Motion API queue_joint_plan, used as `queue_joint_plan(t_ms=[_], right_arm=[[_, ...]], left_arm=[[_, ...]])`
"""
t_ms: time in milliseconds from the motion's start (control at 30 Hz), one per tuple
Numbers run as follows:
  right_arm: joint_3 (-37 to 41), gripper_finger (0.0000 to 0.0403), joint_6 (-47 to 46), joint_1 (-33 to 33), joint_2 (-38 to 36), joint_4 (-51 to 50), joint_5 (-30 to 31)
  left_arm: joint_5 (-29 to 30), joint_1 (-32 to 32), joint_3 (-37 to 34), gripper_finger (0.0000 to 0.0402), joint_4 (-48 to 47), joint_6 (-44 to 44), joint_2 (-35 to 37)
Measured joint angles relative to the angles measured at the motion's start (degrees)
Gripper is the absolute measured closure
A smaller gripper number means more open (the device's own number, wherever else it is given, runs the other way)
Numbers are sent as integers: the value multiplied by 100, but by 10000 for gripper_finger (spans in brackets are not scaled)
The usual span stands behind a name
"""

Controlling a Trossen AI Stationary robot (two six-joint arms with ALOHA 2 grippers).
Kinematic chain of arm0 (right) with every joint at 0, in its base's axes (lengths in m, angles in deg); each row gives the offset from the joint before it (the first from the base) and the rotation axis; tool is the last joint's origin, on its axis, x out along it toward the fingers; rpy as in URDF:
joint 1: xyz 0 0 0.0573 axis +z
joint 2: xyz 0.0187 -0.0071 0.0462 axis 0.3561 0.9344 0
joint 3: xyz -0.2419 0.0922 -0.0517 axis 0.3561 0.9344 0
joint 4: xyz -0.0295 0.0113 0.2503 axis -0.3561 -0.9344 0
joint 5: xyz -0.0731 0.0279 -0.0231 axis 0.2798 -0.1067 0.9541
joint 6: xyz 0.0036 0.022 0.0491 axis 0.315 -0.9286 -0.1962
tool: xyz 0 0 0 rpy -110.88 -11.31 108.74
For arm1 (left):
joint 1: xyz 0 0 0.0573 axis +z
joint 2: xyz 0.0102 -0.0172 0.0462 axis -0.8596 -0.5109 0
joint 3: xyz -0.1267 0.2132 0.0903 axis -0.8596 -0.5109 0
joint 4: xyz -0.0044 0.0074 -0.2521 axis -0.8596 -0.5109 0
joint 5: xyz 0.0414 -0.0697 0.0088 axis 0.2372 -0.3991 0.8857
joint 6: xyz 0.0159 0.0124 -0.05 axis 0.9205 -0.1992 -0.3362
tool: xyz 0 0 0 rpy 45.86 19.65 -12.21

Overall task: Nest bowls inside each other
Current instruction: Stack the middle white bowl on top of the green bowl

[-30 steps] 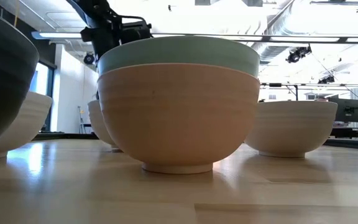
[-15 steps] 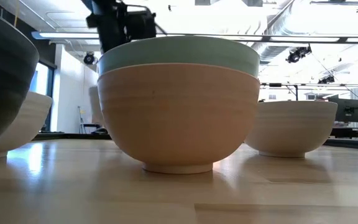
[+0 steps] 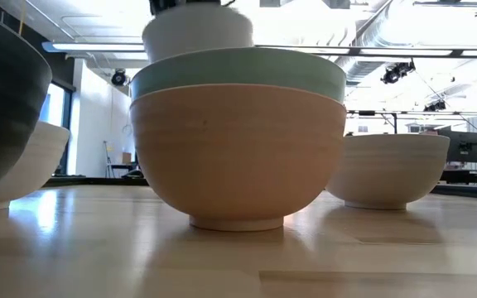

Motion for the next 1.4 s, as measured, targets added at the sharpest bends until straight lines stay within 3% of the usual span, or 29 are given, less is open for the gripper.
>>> queue_joint_plan(t_ms=[200, 467, 933, 1400], right_arm=[[0, 309, 45, 0, 0, -2, 107], [0, 309, 44, 0, 0, -2, 112], [0, 309, -486, 0, 4, -280, 53], [0, 309, -555, 0, 4, -365, 47]], left_arm=[[4, -499, 50, 401, 13, -372, -56], [0, -1088, 100, 401, 160, -677, -637], [349, -1648, 1799, 401, -355, -479, -1595], [437, -2126, 1894, 401, -290, -768, -1780]])
